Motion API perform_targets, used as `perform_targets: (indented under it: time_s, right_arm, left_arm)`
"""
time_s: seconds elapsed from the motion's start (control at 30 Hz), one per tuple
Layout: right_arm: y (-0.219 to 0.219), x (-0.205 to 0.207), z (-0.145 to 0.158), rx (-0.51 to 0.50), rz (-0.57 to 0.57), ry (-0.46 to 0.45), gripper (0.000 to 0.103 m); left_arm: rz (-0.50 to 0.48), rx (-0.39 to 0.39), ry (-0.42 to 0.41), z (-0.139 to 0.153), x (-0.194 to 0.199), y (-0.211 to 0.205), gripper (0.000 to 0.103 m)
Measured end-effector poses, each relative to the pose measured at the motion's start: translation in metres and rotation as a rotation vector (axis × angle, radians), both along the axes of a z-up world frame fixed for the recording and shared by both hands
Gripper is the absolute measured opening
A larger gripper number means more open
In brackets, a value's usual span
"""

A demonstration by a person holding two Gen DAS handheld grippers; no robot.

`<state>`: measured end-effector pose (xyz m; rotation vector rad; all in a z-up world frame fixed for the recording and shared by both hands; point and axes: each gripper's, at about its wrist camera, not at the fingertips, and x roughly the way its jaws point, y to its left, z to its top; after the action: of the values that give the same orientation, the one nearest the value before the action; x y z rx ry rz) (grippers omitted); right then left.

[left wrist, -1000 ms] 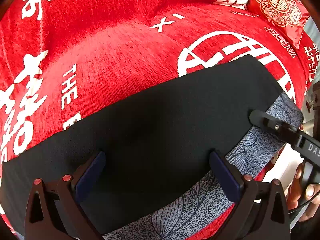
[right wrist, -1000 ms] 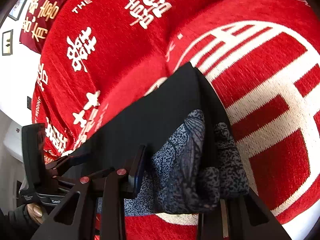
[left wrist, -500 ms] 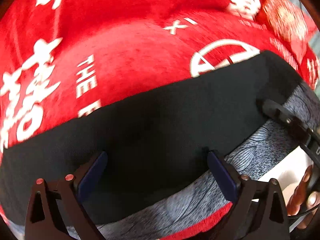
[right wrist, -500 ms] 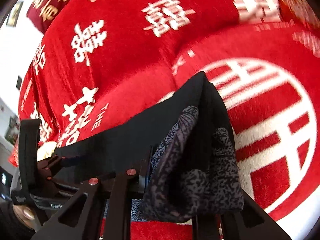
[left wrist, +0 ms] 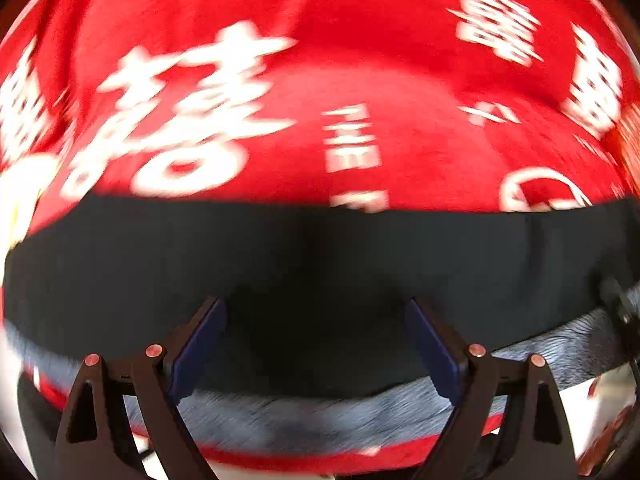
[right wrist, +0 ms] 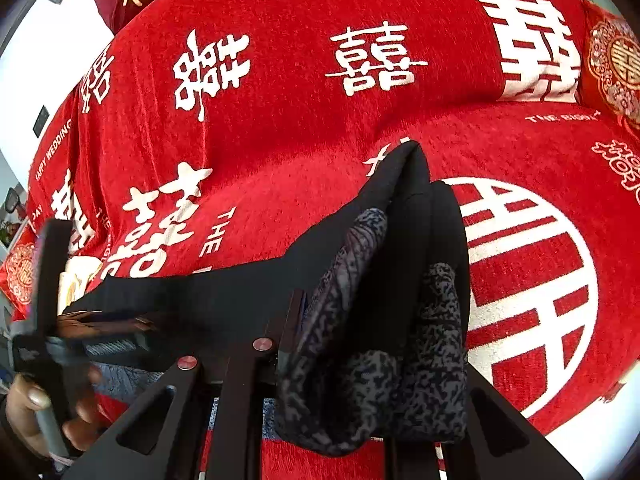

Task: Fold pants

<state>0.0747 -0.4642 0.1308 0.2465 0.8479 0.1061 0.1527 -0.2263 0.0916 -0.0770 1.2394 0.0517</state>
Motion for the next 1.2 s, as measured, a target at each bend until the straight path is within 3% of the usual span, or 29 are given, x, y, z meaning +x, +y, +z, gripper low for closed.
perform_targets:
  time_s: [0.1,0.13,0.17,0.23,0.53,0.73,0.97,1.1,1.2]
  right_arm:
    - [0.003,0.001,0.003,-0.007,0.0,0.001,0.017]
    - [0.005,0.002,0.004,-0.01,-0.001,0.001,0.017]
    - [0.007,0.003,0.005,-0.012,-0.001,0.001,0.017]
    - [0.012,0.005,0.007,-0.017,-0.002,0.003,0.017]
    - [0.042,-0.002,0.031,-0.087,0.035,-0.037,0.017]
    - [0.087,-0.014,0.062,-0.129,0.098,-0.133,0.017]
    - [0.153,-0.017,0.091,-0.143,0.193,-0.215,0.017]
    - [0.209,-0.012,0.087,-0.183,0.283,-0.221,0.017]
    - [0.254,-0.005,0.07,-0.207,0.347,-0.2,0.017]
  left_arm:
    - [0.061,-0.039,0.091,-0.02,-0.007,0.03,0.093]
    - [0.042,-0.033,0.112,-0.029,-0.006,0.03,0.093]
    - [0.008,-0.021,0.138,-0.039,-0.003,0.03,0.1]
    - [-0.023,0.021,0.083,-0.043,-0.003,0.03,0.103]
    - [-0.027,0.033,0.066,-0.045,0.002,0.026,0.103]
    - [-0.043,-0.011,0.093,-0.039,0.004,0.032,0.103]
    - [0.07,-0.115,0.093,-0.023,-0.005,0.103,0.102]
    - [0.132,-0.16,0.075,-0.018,-0.009,0.161,0.102]
    - [0.17,-0.145,0.071,-0.019,-0.013,0.205,0.102]
